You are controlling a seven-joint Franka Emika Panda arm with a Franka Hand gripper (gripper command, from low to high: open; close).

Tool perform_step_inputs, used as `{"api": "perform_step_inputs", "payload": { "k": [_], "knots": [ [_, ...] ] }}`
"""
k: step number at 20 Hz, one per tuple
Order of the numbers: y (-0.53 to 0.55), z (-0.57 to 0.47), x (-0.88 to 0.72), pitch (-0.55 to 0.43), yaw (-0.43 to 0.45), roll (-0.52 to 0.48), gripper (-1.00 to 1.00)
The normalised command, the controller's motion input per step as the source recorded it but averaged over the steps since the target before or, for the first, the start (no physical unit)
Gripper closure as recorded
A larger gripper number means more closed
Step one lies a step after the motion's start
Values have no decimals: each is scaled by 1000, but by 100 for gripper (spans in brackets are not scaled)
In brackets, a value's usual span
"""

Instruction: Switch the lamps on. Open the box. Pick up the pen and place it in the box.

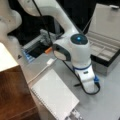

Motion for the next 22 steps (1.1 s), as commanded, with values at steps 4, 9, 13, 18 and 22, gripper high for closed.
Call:
{"api": "perform_step_inputs", "payload": {
  "k": [4,9,13,18,22],
  "knots": [
    [178,261,-153,-10,-20,-137,100],
    [132,232,-64,31,-12,-138,100],
    [78,261,-15,96,-11,-131,100],
    [64,327,19,130,-48,-121,100],
    [72,256,57,125,-81,-91,100]
  ]
}}
